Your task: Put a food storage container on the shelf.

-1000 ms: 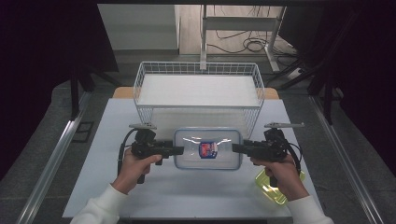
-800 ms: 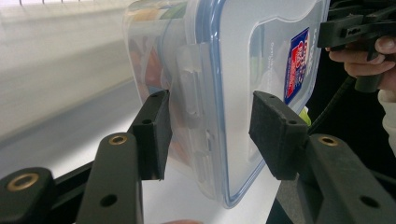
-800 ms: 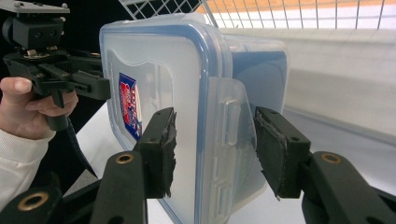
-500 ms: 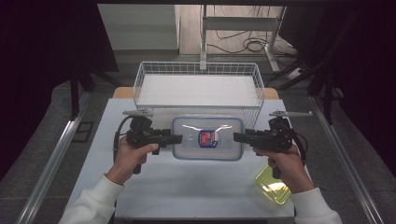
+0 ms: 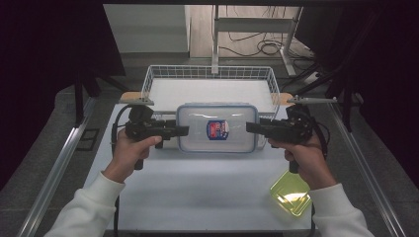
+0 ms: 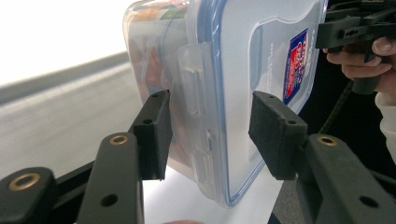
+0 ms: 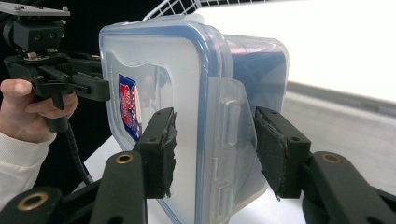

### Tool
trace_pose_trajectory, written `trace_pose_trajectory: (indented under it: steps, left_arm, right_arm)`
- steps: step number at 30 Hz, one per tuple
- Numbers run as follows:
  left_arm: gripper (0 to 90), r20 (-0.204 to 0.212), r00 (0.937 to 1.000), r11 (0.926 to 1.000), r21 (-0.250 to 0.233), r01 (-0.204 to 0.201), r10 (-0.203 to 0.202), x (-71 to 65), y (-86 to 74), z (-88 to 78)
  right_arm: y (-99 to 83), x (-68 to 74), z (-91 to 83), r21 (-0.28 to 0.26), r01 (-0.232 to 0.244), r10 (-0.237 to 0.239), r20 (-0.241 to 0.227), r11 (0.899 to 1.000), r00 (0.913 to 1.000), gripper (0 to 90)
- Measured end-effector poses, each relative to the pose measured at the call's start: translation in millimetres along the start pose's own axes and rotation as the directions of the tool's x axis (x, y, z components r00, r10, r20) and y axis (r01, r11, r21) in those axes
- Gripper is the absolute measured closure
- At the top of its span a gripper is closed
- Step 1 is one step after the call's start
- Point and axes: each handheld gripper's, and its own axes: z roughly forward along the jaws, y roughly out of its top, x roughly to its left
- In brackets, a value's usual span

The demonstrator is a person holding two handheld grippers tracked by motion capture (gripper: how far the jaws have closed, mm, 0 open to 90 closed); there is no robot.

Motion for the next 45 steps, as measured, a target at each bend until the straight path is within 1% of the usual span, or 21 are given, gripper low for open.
trace_pose_trajectory:
  steps: [3, 4, 5, 7, 8, 10, 11, 16, 18, 19, 20, 23, 31, 36, 42, 43, 45]
  left_arm:
    - [50.4, 0.0, 1.0, 1.0, -0.003, 0.009, -0.009, 4.7, 8.6, -1.5]
    - [50.3, -0.001, 0.9999, 0.9999, -0.004, 0.013, -0.013, 6.3, 10.4, -1.3]
    - [50.3, -0.001, 0.9999, 0.9999, 0.0, 0.016, -0.016, 8.5, 12.9, -1.0]
    - [50.3, -0.004, 0.9997, 0.9997, 0.002, 0.023, -0.023, 12.1, 18.1, -0.9]
    - [50.3, -0.006, 0.9998, 0.9998, 0.002, 0.018, -0.018, 14.1, 21.0, -1.5]
    - [50.3, -0.012, 0.9997, 0.9998, -0.002, 0.021, -0.021, 17.5, 27.4, -2.6]
    - [50.3, -0.014, 0.9998, 0.9999, -0.002, 0.014, -0.014, 19.8, 30.7, -3.3]
    - [50.3, -0.031, 0.9993, 0.9997, -0.013, 0.02, -0.021, 30.0, 42.8, -5.0]
    - [50.3, -0.043, 0.9989, 0.9998, -0.009, 0.02, -0.02, 32.8, 47.2, -5.6]
    - [50.3, -0.049, 0.9986, 0.9998, -0.01, 0.019, -0.019, 33.8, 49.2, -5.9]
    - [50.3, -0.054, 0.9984, 0.9998, -0.008, 0.017, -0.017, 34.7, 51.3, -6.1]
    - [50.3, -0.066, 0.9977, 0.9999, -0.001, 0.013, -0.013, 37.3, 57.5, -6.0]
    - [50.2, -0.059, 0.9982, 0.9999, 0.01, 0.013, -0.012, 48.5, 69.3, 1.1]
    - [50.2, -0.055, 0.9982, 0.9996, 0.018, 0.023, -0.022, 56.5, 75.2, 8.3]
    - [50.1, -0.058, 0.9978, 0.999, 0.028, 0.036, -0.034, 61.8, 82.8, 12.8]
    - [50.0, -0.059, 0.9977, 0.9989, 0.03, 0.037, -0.035, 62.7, 83.3, 12.9]
    - [50.0, -0.06, 0.9975, 0.9987, 0.034, 0.038, -0.036, 63.9, 83.7, 12.9]
  right_arm:
    - [9.2, -0.7, 2.1, -0.002, 0.001, -0.001, -0.002, 1.0, 1.0, 49.6]
    - [14.8, -3.1, 5.2, 0.002, -0.009, 0.009, -0.005, 1.0, 0.9999, 49.6]
    - [14.8, -3.1, 5.2, 0.002, -0.009, 0.009, -0.005, 1.0, 0.9999, 49.6]
    - [20.5, -6.5, 9.0, 0.005, -0.015, 0.015, -0.008, 1.0, 0.9999, 49.6]
    - [23.4, -7.9, 10.8, 0.006, -0.017, 0.018, -0.011, 1.0, 0.9998, 49.6]
    - [29.8, -10.2, 14.3, 0.002, -0.016, 0.016, -0.015, 1.0, 0.9998, 49.6]
    - [33.3, -11.3, 16.0, -0.001, -0.015, 0.015, -0.016, 1.0, 0.9998, 49.5]
    - [50.1, -17.8, 27.2, -0.012, -0.005, 0.005, -0.027, 1.0, 0.9996, 49.4]
    - [56.0, -24.3, 34.8, -0.02, -0.009, 0.008, -0.042, 1.0, 0.9991, 49.3]
    - [56.0, -24.3, 34.8, -0.02, -0.009, 0.008, -0.042, 1.0, 0.9991, 49.3]
    - [58.9, -28.6, 38.8, -0.024, -0.012, 0.01, -0.053, 1.0, 0.9985, 49.3]
    - [61.5, -31.9, 41.7, -0.027, -0.018, 0.016, -0.06, 0.999, 0.9981, 49.3]
    - [68.8, -41.8, 47.7, -0.035, -0.037, 0.034, -0.056, 0.999, 0.9978, 49.1]
    - [71.9, -49.4, 51.6, -0.037, -0.05, 0.048, -0.049, 0.998, 0.9976, 49.0]
    - [77.0, -57.6, 55.1, -0.043, -0.077, 0.075, -0.05, 0.996, 0.9959, 49.0]
    - [77.5, -58.6, 56.1, -0.038, -0.081, 0.079, -0.051, 0.996, 0.9956, 48.9]
    - [78.0, -59.4, 57.7, -0.038, -0.08, 0.079, -0.048, 0.996, 0.9958, 48.9]
